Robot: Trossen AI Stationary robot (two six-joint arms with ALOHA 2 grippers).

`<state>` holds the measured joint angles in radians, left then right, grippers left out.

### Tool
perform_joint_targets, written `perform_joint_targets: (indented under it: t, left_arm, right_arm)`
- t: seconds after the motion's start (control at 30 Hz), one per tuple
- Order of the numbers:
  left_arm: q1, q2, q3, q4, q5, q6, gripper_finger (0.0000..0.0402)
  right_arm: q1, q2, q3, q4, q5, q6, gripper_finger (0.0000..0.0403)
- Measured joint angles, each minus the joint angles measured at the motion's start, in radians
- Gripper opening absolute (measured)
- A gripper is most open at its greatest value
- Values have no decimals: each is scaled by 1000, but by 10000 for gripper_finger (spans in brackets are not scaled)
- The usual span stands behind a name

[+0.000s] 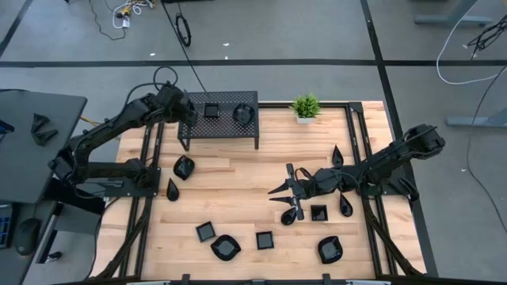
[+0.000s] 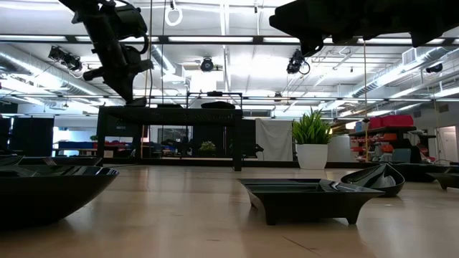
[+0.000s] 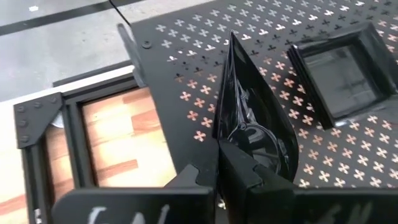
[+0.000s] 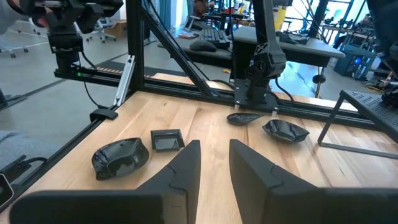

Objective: Pick & Place Mini shaped plates
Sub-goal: Stack the black drop shaped plate on top of the black drop shaped plates on the shelf

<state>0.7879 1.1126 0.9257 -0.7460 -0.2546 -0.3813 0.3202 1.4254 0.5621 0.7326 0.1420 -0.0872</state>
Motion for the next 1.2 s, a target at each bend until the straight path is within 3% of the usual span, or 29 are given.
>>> perform_joint_targets:
  t: [0.23,0.7,0.83,1.07,1.2]
  left_arm:
    - [0,0,51,-56,6,0,21]
    - [0,0,81,-99,23,-18,95]
    - [-19,0,81,-98,81,-11,80]
    - [-84,0,81,-126,128,-1,9]
    - [-104,0,81,-155,108,-10,9]
  right_arm:
    - [0,0,0,0,0,0,86]
    - [0,0,0,0,0,0,86]
    - [0,0,0,0,0,0,86]
    - [0,0,0,0,0,0,86]
    - [0,0,0,0,0,0,86]
